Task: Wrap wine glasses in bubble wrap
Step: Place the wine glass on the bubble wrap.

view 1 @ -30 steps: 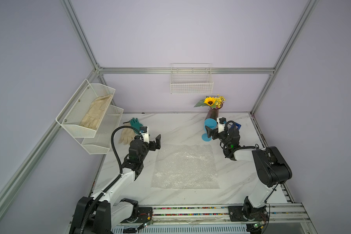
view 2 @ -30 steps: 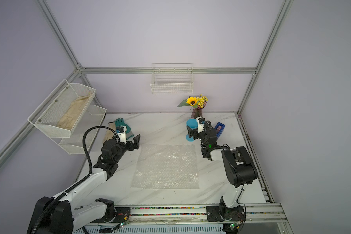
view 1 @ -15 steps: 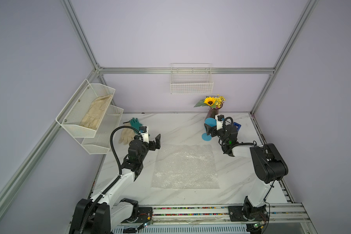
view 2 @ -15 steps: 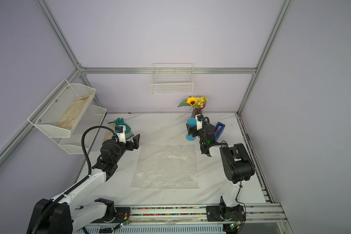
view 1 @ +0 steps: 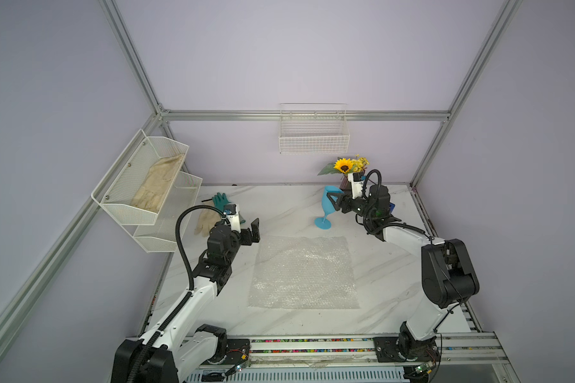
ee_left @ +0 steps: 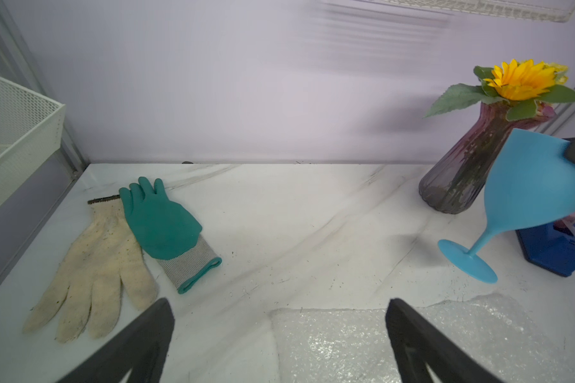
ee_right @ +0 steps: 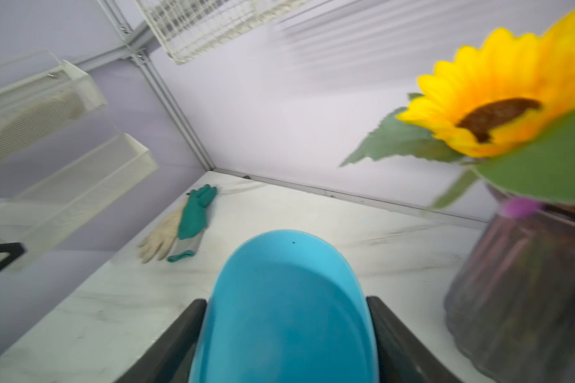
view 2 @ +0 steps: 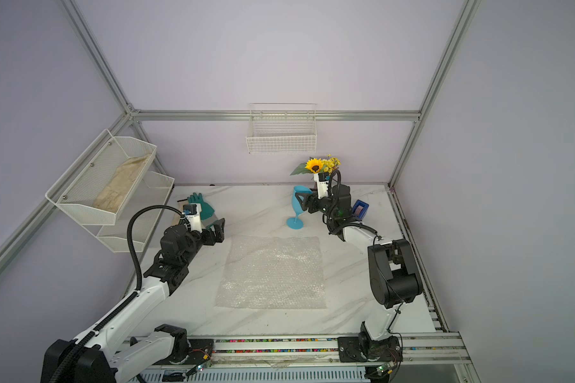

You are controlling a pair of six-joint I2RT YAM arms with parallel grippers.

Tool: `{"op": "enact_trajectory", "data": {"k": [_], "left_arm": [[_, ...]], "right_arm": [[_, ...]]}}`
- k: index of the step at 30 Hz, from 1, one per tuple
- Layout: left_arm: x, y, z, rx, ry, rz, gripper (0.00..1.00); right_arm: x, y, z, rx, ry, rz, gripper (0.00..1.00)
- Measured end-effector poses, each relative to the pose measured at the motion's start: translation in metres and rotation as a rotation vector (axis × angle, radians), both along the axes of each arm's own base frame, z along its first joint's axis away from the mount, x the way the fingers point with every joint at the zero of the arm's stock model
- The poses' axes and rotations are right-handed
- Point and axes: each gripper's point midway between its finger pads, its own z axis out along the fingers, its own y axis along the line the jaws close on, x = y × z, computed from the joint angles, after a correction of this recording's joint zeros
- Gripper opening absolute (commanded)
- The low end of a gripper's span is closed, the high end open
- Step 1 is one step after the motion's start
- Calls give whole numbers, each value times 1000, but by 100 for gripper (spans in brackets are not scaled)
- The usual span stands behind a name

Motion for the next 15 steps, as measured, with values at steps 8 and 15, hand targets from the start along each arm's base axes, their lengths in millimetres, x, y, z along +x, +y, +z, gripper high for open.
{"op": "enact_trajectory", "data": {"k": [8, 15], "left_arm": [[-5, -2, 24, -110, 131, 25, 100], [-40, -24, -17, -204, 380, -70, 100]], "right_arm": [[-62, 100, 16, 195, 326, 283, 74], [-111, 189, -47, 234, 667, 512, 73]]}}
